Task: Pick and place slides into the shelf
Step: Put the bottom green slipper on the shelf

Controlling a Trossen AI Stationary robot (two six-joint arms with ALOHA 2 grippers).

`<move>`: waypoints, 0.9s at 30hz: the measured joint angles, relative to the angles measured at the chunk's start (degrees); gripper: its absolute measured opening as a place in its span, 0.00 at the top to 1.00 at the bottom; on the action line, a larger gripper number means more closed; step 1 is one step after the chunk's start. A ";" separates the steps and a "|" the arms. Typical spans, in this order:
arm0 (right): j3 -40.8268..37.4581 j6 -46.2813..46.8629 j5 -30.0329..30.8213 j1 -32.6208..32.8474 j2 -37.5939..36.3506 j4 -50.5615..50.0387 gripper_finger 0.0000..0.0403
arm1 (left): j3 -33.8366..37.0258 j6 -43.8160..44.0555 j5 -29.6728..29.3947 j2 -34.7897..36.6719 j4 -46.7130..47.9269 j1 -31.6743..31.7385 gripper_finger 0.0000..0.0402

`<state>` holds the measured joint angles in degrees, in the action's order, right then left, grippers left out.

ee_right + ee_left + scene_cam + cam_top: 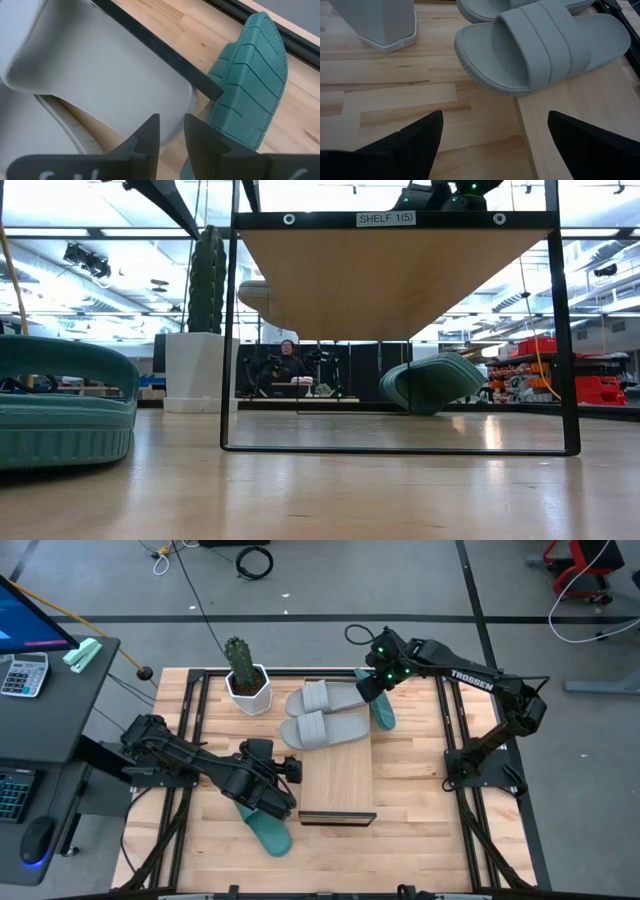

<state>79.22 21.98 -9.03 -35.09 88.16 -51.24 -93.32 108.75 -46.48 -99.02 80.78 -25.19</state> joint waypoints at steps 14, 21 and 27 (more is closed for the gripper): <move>0.00 0.31 1.30 0.02 0.00 0.10 0.76 | 0.00 -0.02 -0.38 0.00 -0.01 0.00 0.09; 0.00 0.33 1.42 0.25 0.22 0.12 0.76 | 0.00 -0.01 -0.42 0.00 -0.01 0.00 0.09; 0.00 0.25 1.99 1.11 2.02 0.09 0.76 | 0.00 -0.07 -0.42 0.00 -0.01 -0.02 0.09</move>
<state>79.22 22.22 -7.04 -33.98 90.18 -51.16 -93.32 108.68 -46.89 -99.02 80.77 -25.21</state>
